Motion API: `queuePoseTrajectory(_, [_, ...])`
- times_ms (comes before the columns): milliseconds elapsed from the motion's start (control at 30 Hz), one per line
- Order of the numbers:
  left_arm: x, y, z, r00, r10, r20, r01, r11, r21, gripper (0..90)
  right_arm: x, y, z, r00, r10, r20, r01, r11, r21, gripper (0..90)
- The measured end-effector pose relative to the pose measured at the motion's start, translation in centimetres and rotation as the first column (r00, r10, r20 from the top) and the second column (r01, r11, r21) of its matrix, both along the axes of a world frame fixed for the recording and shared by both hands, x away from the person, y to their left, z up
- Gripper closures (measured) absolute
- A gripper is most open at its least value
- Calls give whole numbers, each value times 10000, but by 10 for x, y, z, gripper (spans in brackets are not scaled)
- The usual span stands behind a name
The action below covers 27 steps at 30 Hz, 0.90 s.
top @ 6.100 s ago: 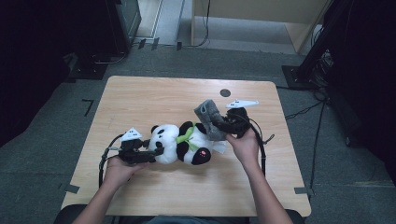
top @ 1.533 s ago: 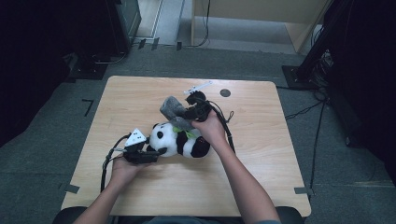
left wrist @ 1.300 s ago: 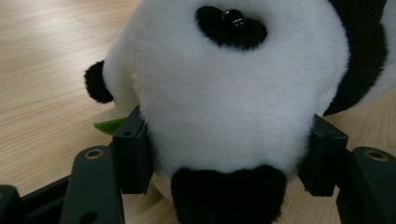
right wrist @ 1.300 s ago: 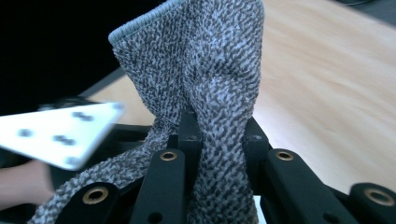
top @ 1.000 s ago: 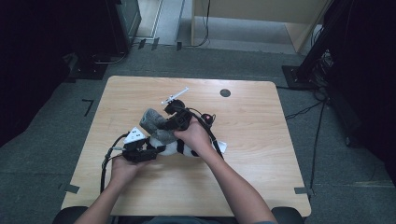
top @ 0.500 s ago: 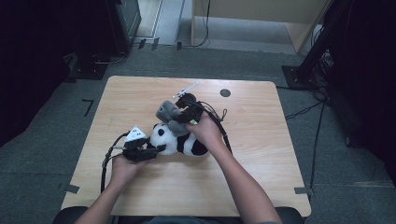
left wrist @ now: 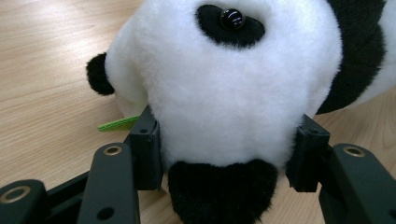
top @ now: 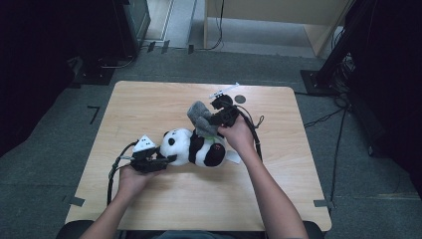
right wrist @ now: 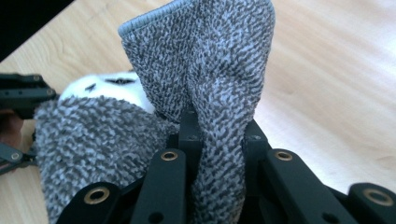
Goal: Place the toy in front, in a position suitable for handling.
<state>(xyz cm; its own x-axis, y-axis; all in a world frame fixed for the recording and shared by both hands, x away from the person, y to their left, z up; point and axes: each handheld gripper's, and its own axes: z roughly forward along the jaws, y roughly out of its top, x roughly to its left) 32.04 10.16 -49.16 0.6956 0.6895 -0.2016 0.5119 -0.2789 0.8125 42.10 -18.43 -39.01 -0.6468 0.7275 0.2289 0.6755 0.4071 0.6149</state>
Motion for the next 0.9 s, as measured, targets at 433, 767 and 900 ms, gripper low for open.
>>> queuePoseTrajectory(433, [0, 0, 0, 10000, 4, 29, -4, 10000, -37, 412, -4, 4, 34, 9940, 372, 1028, -459, 9955, 830, 774])
queuePoseTrajectory(767, [0, 1, 0, 10000, -20, 8, 20, 10000, 70, 407, -10, 67, 2, 9740, 2255, -201, -2219, 9686, 1125, 773])
queuePoseTrajectory(900, [-1, 0, 0, 10000, -10, -23, 10, 9999, 119, 407, -10, 71, -6, 9737, 2218, -527, -2171, 9726, 833, 772])
